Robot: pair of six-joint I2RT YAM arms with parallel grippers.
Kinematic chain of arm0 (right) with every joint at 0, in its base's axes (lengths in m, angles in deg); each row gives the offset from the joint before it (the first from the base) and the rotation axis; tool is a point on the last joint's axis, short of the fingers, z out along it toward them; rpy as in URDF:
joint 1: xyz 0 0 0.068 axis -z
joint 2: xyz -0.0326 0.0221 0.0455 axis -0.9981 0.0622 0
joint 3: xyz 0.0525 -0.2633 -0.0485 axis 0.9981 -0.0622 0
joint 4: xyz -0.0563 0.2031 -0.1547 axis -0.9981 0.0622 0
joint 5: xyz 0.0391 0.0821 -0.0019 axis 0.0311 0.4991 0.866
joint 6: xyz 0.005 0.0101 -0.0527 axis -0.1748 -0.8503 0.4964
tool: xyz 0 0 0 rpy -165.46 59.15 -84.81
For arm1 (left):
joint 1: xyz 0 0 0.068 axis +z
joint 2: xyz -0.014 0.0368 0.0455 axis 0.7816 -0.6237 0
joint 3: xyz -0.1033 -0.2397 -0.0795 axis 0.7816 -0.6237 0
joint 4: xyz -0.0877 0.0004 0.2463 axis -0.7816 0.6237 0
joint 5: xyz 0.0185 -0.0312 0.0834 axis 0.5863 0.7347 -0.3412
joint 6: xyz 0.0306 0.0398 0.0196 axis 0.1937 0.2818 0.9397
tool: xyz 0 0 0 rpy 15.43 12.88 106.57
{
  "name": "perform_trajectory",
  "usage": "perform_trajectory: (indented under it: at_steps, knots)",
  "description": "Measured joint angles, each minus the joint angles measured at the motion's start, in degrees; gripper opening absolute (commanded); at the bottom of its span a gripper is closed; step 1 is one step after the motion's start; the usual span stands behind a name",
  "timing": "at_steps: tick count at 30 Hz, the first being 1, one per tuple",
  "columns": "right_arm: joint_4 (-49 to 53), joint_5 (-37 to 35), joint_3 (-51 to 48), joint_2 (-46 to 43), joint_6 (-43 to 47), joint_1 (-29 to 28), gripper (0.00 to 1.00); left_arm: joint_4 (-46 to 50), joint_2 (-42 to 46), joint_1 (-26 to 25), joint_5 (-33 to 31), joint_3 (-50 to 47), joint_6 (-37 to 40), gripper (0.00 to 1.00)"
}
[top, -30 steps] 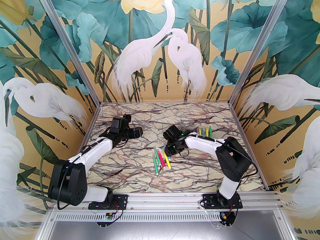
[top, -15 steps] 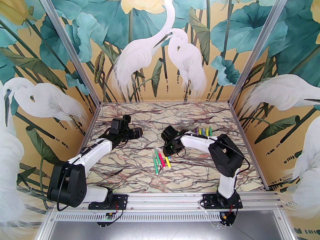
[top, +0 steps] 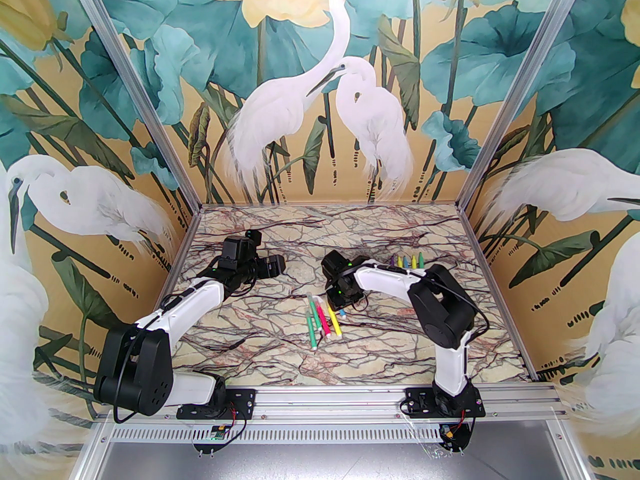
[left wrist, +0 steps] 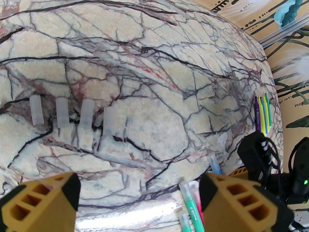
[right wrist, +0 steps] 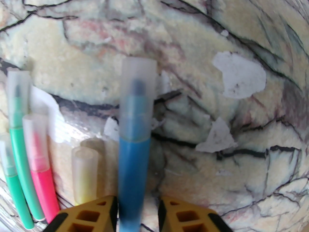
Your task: Open the pen caps
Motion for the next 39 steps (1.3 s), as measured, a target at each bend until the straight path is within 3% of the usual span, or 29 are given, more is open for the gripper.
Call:
perform_trajectory:
  at_steps: [21, 30, 39]
  knots:
    - [4.20, -3.41, 3.89, 2.47, -0.85, -1.09, 0.11, -1.44, 0.13, 0.00, 1.44, -0.76, 0.00, 0.86]
    - [-5.16, 1.31, -6.40, -5.60, -0.83, 4.02, 0.04, -4.33, -0.07, 0.07, 5.97, -1.55, -1.44, 0.85]
    - [-17.03, 9.46, -16.04, -18.73, 0.17, 8.79, 0.02, -11.50, -3.69, -0.22, 17.68, -1.62, -6.23, 0.81]
